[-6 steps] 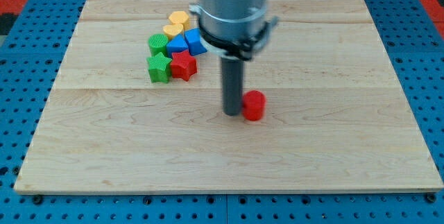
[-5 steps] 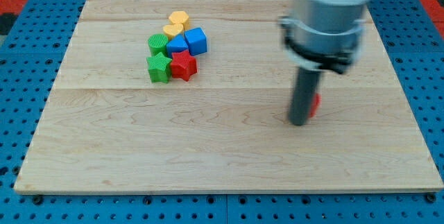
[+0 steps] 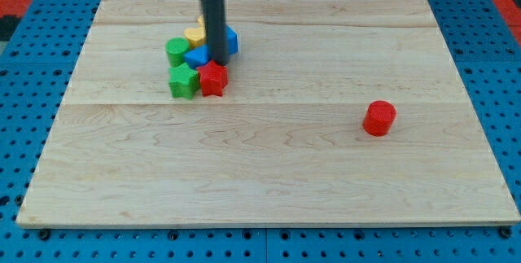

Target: Move the red star diagonally bottom right to the blue cube

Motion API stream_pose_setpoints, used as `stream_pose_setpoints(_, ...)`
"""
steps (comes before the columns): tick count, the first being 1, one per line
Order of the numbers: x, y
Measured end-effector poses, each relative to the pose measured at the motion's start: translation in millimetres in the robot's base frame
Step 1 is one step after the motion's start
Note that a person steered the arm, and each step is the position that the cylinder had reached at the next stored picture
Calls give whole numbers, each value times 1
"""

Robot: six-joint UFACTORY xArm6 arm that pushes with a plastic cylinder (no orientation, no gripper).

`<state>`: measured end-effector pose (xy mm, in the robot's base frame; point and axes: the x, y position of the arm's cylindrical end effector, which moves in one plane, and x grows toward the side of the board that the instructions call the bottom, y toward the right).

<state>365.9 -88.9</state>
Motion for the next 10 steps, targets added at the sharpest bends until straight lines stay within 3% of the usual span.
stream_pose_setpoints(1, -1, -14)
stream_pose_setpoints(2, 35, -11)
stream_pose_setpoints(4, 70, 85)
stream_pose_setpoints(5, 39, 46)
stream_pose_setpoints(7, 76, 3)
stream_pose_setpoints(10, 111, 59)
